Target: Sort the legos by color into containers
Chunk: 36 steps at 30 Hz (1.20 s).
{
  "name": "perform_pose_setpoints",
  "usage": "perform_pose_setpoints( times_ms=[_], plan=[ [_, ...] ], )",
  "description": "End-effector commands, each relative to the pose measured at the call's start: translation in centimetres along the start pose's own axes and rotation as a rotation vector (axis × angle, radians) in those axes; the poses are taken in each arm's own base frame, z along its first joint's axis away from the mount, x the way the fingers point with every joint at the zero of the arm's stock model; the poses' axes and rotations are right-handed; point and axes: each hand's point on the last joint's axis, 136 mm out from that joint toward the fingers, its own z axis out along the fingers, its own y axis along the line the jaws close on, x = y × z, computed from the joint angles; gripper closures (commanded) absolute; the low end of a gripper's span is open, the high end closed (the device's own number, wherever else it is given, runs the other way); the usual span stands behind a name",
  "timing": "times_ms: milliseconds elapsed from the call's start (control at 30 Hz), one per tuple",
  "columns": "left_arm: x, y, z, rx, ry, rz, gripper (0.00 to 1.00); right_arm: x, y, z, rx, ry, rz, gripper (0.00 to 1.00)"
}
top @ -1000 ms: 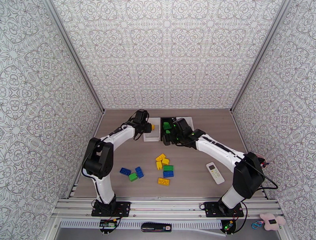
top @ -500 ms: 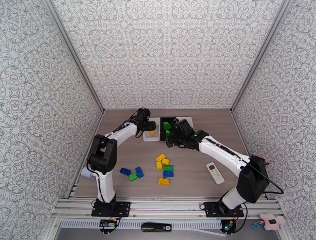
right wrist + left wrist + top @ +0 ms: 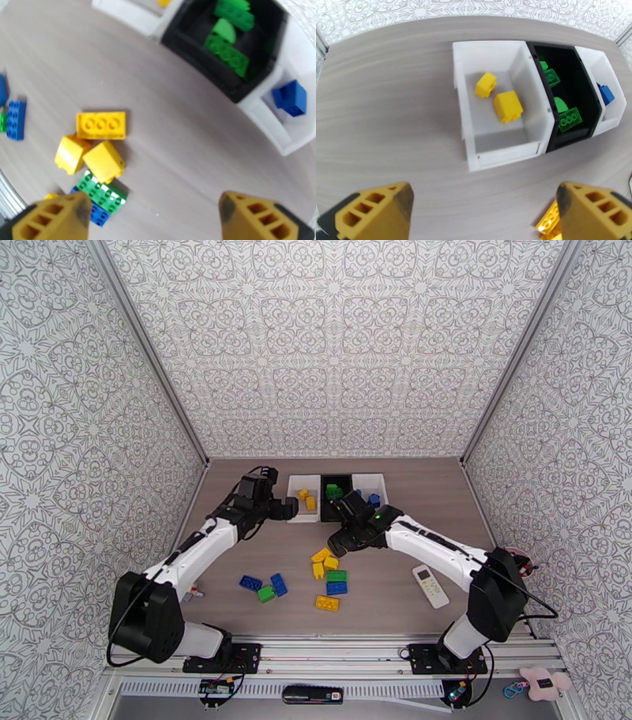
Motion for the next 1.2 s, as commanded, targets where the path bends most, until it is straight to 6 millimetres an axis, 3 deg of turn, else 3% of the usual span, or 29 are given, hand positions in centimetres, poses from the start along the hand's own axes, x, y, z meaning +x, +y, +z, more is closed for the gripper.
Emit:
perform_pose_setpoints(
  times_ms=[0, 367, 667, 933, 1167],
  plan=[
    [1.3, 1.6, -1.0, -0.016, 0.017, 0.006, 0.00, 1.1, 2.0, 0.8, -0.028, 0.075, -0.121, 0.13],
    [3.2, 3.2, -2.6, -0.033, 0.031, 0.021, 0.00, 2.0, 4.1, 4.5, -0.064, 0.174, -0.215, 0.17],
    [2.9, 2.7, -3.3, -0.009, 0.006, 0.046, 0.00, 2.0, 4.8, 7.4, -0.081, 0.204, -0.194, 0.30],
    [3.2, 2.5, -3.3, 0.005, 0.011, 0.048, 0.00, 1.5, 4.9, 8.6, -0.090, 0.195, -0.174, 0.42],
    [2.9, 2.2, -3.8, 0.021, -0.014, 0.078, 0.00, 1.7, 4.5, 8.6, -0.082, 0.194, -0.161, 0.56]
  ],
)
